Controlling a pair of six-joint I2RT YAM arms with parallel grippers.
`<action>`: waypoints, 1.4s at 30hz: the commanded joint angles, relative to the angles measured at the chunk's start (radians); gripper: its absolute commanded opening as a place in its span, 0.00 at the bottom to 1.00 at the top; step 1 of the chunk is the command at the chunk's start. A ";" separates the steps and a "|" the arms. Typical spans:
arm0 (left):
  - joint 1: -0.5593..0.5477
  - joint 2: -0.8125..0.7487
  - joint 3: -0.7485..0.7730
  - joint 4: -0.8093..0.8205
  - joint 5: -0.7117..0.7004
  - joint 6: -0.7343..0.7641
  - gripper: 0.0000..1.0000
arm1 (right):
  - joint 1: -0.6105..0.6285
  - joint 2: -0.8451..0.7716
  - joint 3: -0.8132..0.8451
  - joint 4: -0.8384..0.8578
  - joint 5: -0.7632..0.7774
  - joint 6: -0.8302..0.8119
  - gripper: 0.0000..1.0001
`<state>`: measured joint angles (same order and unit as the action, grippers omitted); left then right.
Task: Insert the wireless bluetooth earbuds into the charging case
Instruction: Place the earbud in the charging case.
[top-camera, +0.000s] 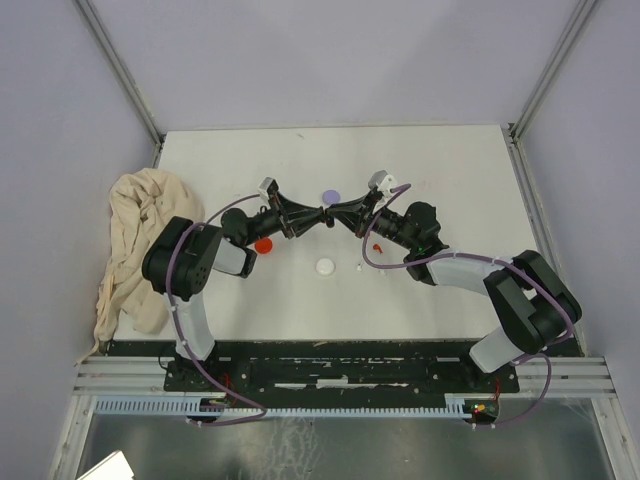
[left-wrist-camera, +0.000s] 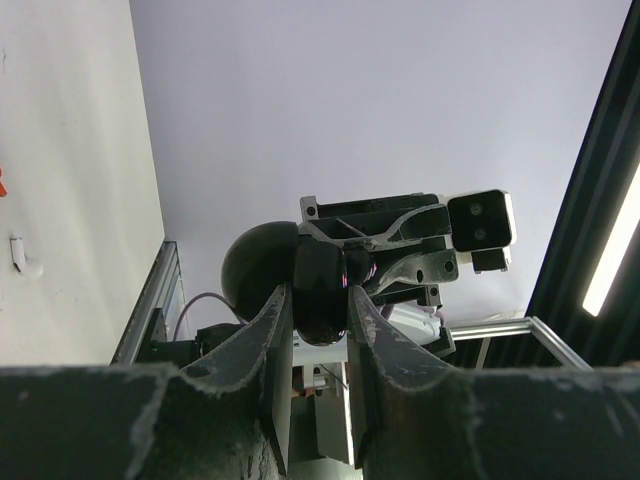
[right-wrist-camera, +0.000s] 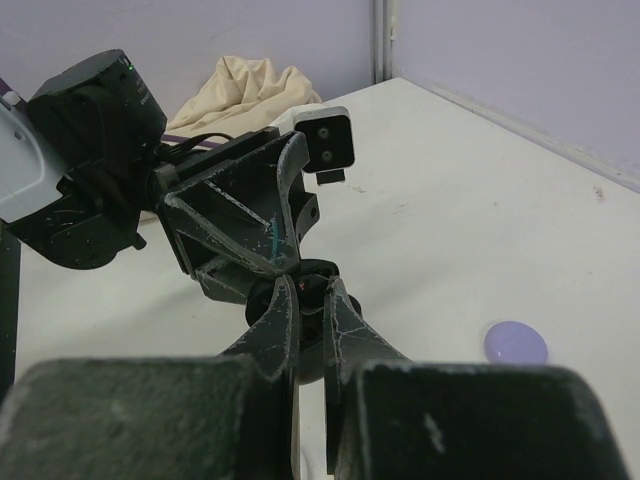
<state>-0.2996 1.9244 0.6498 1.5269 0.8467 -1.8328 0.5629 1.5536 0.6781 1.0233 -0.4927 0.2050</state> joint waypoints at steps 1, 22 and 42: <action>-0.005 -0.052 0.022 0.203 -0.005 -0.034 0.03 | 0.003 0.006 -0.003 0.043 -0.010 -0.007 0.02; -0.003 -0.063 0.026 0.202 -0.015 -0.045 0.03 | 0.004 -0.003 -0.008 0.010 0.013 -0.036 0.02; -0.003 -0.037 0.062 0.202 -0.053 -0.065 0.03 | 0.003 -0.037 -0.040 -0.005 0.024 -0.030 0.21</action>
<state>-0.3008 1.9079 0.6659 1.5249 0.8326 -1.8412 0.5629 1.5455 0.6495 1.0267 -0.4583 0.1741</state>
